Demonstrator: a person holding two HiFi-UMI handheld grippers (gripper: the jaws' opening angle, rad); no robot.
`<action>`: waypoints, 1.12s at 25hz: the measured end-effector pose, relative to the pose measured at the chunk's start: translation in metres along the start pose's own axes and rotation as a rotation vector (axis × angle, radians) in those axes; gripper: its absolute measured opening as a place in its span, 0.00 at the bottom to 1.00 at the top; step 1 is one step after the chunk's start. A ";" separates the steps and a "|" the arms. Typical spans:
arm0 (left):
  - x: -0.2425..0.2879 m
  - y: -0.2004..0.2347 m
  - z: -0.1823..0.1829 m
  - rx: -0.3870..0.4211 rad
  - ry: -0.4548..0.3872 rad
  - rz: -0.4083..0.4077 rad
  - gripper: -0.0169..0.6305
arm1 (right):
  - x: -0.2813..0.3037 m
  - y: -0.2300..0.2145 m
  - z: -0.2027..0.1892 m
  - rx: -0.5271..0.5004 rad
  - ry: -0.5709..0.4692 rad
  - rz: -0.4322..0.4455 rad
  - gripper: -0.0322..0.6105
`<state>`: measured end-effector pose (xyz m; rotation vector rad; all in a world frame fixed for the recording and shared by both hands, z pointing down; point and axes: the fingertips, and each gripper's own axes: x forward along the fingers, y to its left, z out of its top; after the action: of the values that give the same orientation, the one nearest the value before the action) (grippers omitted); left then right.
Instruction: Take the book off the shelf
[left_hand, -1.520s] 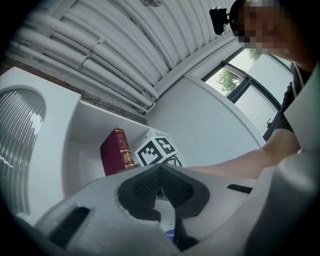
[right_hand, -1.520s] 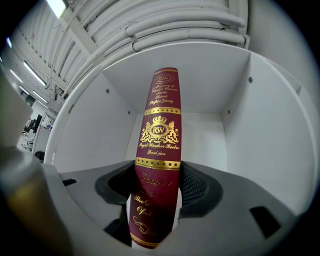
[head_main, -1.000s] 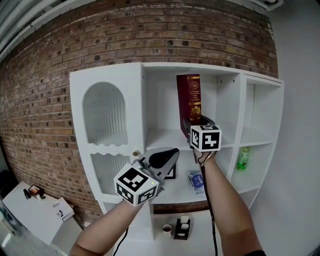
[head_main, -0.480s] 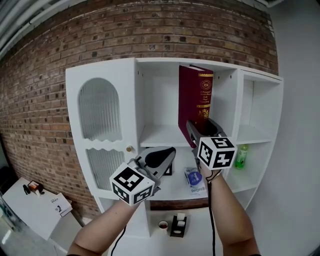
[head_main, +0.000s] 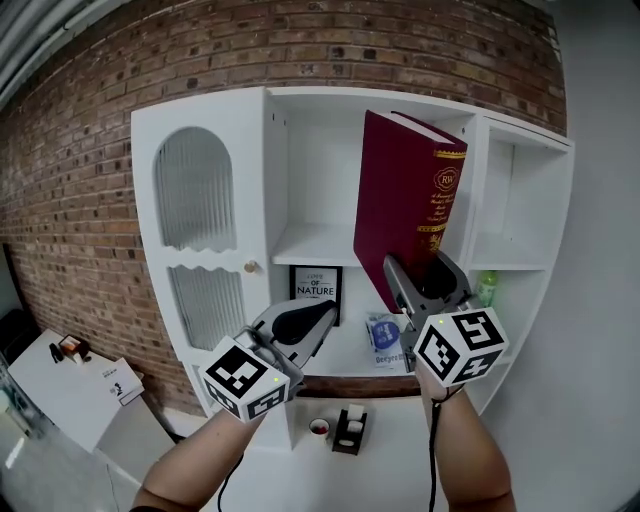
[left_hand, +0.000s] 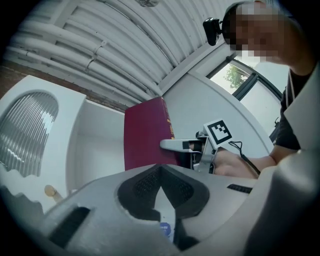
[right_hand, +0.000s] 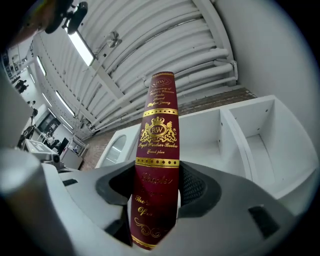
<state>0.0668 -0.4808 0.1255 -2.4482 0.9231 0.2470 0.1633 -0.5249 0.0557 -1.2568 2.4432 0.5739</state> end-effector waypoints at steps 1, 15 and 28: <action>-0.003 -0.001 -0.003 -0.007 0.006 0.007 0.03 | -0.008 0.003 0.002 0.002 -0.006 0.008 0.41; -0.054 -0.028 -0.037 -0.089 0.062 0.005 0.03 | -0.085 0.060 -0.015 0.006 0.018 0.055 0.41; -0.162 -0.068 -0.064 -0.184 0.158 -0.091 0.03 | -0.126 0.164 -0.082 0.109 0.178 0.034 0.41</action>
<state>-0.0104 -0.3786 0.2613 -2.7043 0.8858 0.1112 0.0893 -0.3915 0.2181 -1.2739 2.6058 0.3453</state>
